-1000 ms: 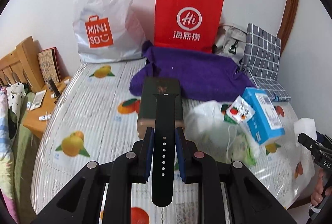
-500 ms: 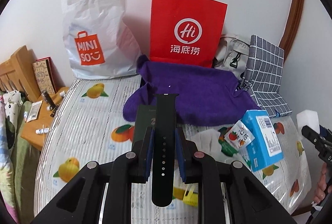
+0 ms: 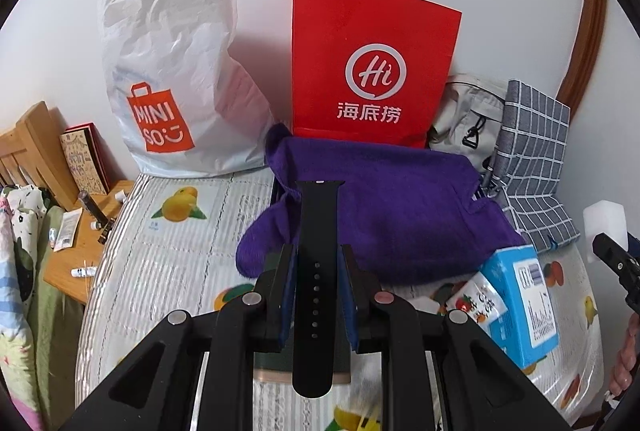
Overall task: Organize soft objects
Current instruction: 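Lower strap and sponge onto the purple towel and open both grippers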
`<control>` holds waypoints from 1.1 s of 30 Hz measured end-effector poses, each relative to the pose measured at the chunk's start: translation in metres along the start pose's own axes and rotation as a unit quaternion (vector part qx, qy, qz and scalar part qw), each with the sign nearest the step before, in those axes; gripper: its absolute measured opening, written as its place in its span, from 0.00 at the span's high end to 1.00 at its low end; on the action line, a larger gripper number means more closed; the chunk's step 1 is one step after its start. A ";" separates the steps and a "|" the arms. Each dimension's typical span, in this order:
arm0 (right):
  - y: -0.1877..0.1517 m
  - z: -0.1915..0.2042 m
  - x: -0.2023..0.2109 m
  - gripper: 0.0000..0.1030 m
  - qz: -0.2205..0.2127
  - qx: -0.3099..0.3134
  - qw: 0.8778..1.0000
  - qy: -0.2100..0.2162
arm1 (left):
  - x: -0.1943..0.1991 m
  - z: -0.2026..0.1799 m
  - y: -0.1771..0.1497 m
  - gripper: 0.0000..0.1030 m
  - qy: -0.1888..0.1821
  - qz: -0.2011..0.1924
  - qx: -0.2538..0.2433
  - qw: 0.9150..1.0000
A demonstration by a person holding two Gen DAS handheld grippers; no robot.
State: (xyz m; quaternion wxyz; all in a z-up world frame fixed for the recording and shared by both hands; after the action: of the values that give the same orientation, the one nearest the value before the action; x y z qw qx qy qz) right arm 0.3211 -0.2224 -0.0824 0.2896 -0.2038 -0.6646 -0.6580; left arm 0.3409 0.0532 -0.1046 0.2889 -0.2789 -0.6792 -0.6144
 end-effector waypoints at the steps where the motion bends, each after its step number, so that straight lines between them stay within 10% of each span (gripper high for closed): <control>1: 0.003 -0.001 -0.003 0.19 -0.001 -0.002 1.000 0.001 | -0.002 -0.001 0.002 0.81 0.001 -0.001 -0.002 1.000; 33: 0.048 0.010 -0.175 0.19 0.079 0.046 0.994 0.057 | -0.155 -0.038 0.058 0.81 0.000 0.065 -0.015 0.998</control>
State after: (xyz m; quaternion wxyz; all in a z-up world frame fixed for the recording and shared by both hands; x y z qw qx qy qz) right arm 0.4822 -0.1903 -0.1600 0.3874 -0.2045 -0.6582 -0.6123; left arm 0.4900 0.0163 -0.1767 0.3234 -0.3268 -0.6504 -0.6047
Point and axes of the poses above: each gripper's, at about its wrist camera, not at the fingertips, and x roughly against the way its jaws point, z to its left, y to its top, the point moved 7 cm from there along -x, roughly the way its jaws point, and after that the axes turned 2 degrees about x, right-handed, at the moved point
